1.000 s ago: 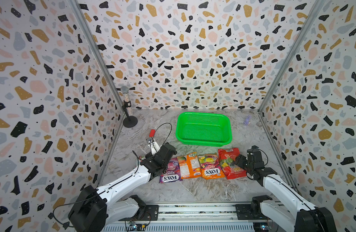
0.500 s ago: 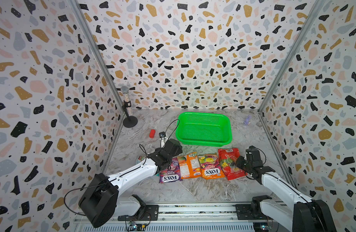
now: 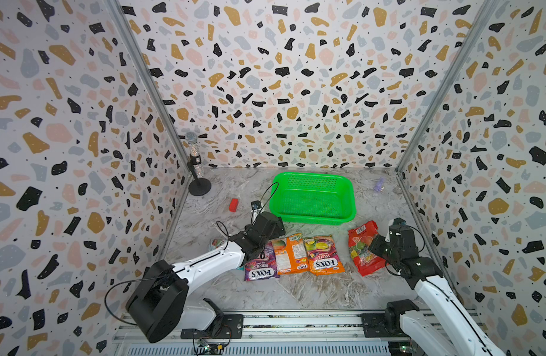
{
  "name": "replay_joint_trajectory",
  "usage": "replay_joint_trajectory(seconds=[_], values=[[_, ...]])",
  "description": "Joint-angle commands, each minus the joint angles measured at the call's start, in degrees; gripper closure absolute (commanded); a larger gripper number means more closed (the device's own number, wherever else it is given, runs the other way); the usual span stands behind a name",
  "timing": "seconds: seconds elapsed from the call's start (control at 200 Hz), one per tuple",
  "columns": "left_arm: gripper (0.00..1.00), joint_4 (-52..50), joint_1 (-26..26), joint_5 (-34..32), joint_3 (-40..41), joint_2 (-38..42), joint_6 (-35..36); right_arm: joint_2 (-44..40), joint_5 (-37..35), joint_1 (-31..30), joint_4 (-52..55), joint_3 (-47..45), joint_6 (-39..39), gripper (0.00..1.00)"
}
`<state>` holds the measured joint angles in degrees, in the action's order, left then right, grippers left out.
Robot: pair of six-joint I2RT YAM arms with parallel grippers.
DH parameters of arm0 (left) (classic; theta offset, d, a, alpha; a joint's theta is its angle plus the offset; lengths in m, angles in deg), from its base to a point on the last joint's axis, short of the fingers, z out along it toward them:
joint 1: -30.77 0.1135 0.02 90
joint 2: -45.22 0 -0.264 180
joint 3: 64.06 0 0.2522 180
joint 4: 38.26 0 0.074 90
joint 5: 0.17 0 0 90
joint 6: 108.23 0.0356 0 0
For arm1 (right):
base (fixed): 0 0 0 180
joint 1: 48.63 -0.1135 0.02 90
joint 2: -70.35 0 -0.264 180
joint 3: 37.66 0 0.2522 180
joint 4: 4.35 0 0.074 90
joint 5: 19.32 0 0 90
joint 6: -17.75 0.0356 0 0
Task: Put the candies in the basket
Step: Pick up the candy at the center of the board, then place the candy in the basket.
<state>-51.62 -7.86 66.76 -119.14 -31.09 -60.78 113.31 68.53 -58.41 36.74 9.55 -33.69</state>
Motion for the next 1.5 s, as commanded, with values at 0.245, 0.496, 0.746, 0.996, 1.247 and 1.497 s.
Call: replay_joint_trajectory(seconds=[0.245,0.496,0.746,0.996,1.247,1.497], values=[[0.00,6.84,0.31,1.86,2.77,2.46,5.56,4.06,4.30,-0.06,-3.43,18.16,9.72,1.00],[0.00,24.65,0.40,12.57,11.00,6.04,7.13,19.35,5.78,-4.59,-11.38,28.99,14.61,1.00],[0.00,27.26,0.49,5.81,14.75,8.08,4.04,40.16,9.30,-8.64,-15.30,44.10,14.49,1.00],[0.00,26.47,0.49,3.98,15.13,8.95,3.70,56.35,5.82,-13.41,-17.26,58.74,16.80,1.00],[0.00,26.11,0.49,3.93,15.04,9.28,3.67,68.31,2.82,-16.80,-17.05,68.10,20.93,1.00],[0.00,25.87,0.49,3.55,15.04,9.39,3.70,71.09,-0.92,-17.38,-8.32,64.76,10.23,0.57]])
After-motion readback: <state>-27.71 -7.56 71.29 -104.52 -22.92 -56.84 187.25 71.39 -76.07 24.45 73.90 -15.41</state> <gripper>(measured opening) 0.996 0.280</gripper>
